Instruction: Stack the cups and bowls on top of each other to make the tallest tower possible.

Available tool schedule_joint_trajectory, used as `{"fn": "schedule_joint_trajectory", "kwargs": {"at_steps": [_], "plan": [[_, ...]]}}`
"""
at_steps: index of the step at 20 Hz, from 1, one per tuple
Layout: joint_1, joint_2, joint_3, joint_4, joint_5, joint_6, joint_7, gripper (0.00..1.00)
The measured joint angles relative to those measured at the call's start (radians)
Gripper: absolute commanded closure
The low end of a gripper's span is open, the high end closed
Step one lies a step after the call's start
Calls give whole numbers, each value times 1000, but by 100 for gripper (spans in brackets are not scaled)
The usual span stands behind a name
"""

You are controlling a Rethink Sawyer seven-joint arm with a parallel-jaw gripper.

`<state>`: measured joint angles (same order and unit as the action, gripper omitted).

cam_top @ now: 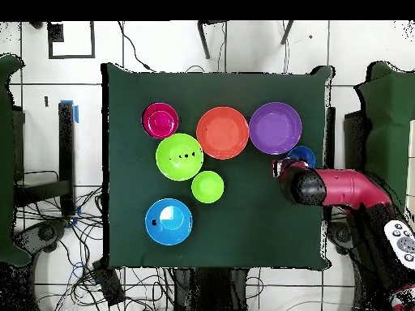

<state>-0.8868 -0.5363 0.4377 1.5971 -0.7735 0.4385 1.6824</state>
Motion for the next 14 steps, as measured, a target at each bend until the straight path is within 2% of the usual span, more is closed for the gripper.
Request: {"fn": "schedule_joint_trajectory", "kwargs": {"at_steps": [3,7,9,11,12,14], "plan": [[23,-38,-13,17,27,8,0,100],[62,-98,-39,46,107,53,0,100],[99,-142,-65,62,180,102,6,100],[118,-160,-77,66,208,127,11,100],[157,-187,-102,66,253,168,26,100],[185,-203,-121,66,279,194,41,100]]}}
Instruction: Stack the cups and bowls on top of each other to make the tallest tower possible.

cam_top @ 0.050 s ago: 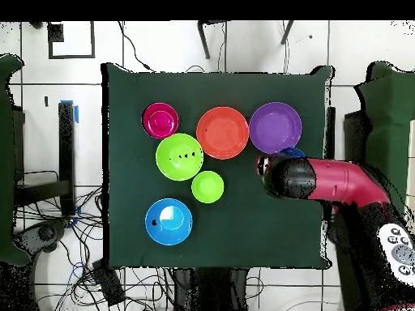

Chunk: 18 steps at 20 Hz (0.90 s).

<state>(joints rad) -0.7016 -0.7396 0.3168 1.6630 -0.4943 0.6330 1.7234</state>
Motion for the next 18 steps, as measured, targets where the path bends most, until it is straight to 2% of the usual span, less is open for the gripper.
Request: {"fn": "schedule_joint_trajectory", "kwargs": {"at_steps": [5,9,15,17,18], "plan": [[113,-39,-69,-12,91,84,92,100],[222,-46,-131,-53,161,145,224,100],[357,-41,-198,-163,232,251,430,100],[378,-39,-208,-191,245,276,465,100],[403,-34,-220,-235,260,311,506,100]]}}
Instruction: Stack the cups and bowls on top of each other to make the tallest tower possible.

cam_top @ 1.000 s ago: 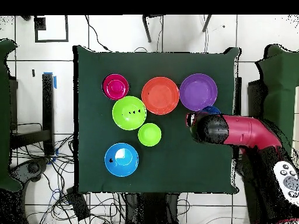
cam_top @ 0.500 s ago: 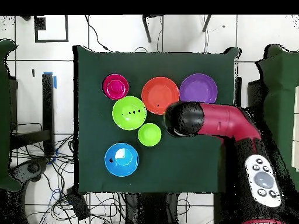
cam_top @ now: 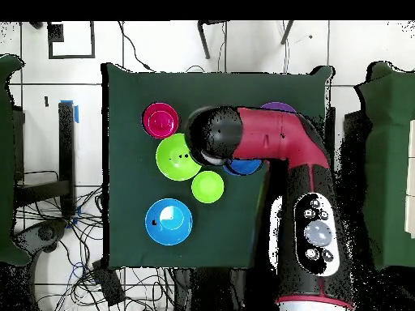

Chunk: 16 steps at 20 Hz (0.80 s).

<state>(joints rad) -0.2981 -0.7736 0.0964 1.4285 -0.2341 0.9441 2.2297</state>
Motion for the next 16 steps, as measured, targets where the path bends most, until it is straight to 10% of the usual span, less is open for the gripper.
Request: {"fn": "schedule_joint_trajectory", "kwargs": {"at_steps": [16], "plan": [[132,238,-87,-511,83,297,169,100]]}}
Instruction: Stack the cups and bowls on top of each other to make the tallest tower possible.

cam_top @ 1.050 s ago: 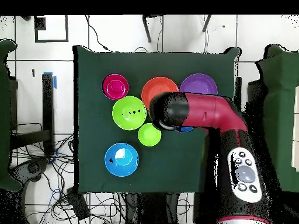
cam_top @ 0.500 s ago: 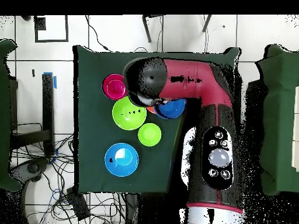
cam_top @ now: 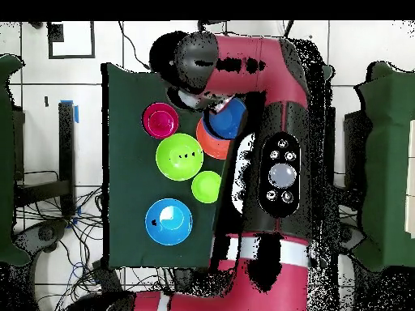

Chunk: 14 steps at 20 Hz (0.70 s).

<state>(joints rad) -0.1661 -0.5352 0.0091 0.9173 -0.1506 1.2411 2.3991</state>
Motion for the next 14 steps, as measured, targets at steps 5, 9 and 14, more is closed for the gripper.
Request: {"fn": "schedule_joint_trajectory", "kwargs": {"at_steps": [5,9,14], "plan": [[23,86,-15,-99,43,1,57,100],[55,151,-34,-167,75,15,120,100],[91,203,-59,-225,114,63,181,100]]}}
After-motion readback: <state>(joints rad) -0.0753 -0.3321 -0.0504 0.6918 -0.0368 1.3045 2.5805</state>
